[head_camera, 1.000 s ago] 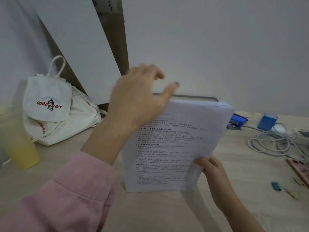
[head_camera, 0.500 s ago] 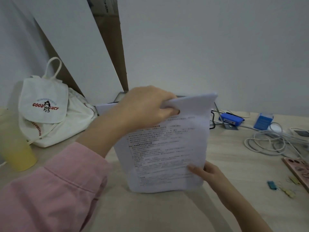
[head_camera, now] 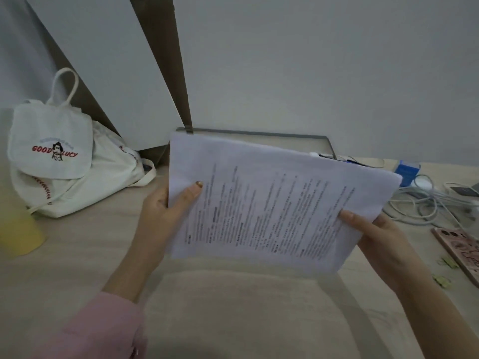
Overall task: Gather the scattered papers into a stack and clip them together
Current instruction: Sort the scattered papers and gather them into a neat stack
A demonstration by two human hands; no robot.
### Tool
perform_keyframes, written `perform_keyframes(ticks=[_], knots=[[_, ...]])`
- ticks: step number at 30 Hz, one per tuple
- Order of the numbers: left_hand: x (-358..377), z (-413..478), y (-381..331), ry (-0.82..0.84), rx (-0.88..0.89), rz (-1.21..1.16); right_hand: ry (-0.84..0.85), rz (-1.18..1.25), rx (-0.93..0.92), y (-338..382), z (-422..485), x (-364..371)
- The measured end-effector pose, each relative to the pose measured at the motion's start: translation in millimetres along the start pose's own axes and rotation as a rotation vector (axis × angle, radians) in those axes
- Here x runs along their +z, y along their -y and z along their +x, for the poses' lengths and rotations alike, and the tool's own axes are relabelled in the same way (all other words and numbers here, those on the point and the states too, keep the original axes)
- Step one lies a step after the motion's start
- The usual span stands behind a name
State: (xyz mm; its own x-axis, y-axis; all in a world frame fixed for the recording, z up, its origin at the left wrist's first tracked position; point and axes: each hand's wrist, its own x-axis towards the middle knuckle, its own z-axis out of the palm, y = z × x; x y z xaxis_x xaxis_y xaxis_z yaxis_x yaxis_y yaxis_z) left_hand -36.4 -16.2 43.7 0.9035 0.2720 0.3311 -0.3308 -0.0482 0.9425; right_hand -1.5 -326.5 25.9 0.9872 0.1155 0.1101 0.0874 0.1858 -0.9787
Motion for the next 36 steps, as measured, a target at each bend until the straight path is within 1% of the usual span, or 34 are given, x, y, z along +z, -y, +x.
perform_keyframes(ticks=[2,4,6,8,12,16,21,25,28,31,34,36], knots=[[-7.2,-16.5,26.8,0.008,-0.092,-0.023,-0.012,-0.085,0.012,-8.7,-4.2,-3.1],[-10.2,-32.7,49.9,0.032,-0.210,-0.048,-0.009,-0.154,0.065,-26.1,-10.5,-4.3],[-8.1,-40.7,60.4,0.049,-0.268,-0.056,-0.020,-0.156,0.091,-36.3,-15.5,-3.5],[-6.9,-39.3,63.6,0.031,-0.258,-0.071,-0.044,-0.124,0.099,-36.4,-15.0,-5.8],[-7.8,-36.8,62.9,0.015,-0.212,-0.100,-0.025,-0.098,0.089,-37.2,-15.5,-10.6],[-9.9,-47.0,78.0,0.025,-0.312,-0.106,-0.022,-0.093,0.166,-52.6,-25.5,-5.4],[-10.6,-42.1,77.0,0.016,-0.268,-0.148,-0.033,-0.072,0.146,-55.0,-24.8,-10.6],[-11.4,-47.9,81.4,0.049,-0.338,-0.120,-0.032,-0.080,0.159,-61.4,-28.1,-11.3],[-12.3,-42.9,75.4,0.063,-0.358,-0.094,-0.030,-0.112,0.180,-53.6,-29.0,-10.6],[-12.0,-35.6,68.9,0.080,-0.478,-0.104,-0.021,-0.085,0.267,-46.6,-29.2,-10.2],[-14.3,-31.0,70.2,0.151,-0.670,-0.160,-0.092,-0.055,0.344,-52.1,-30.9,-10.4],[-17.3,-30.4,76.6,0.104,-0.743,-0.253,-0.153,-0.004,0.368,-59.4,-33.1,-7.0]])
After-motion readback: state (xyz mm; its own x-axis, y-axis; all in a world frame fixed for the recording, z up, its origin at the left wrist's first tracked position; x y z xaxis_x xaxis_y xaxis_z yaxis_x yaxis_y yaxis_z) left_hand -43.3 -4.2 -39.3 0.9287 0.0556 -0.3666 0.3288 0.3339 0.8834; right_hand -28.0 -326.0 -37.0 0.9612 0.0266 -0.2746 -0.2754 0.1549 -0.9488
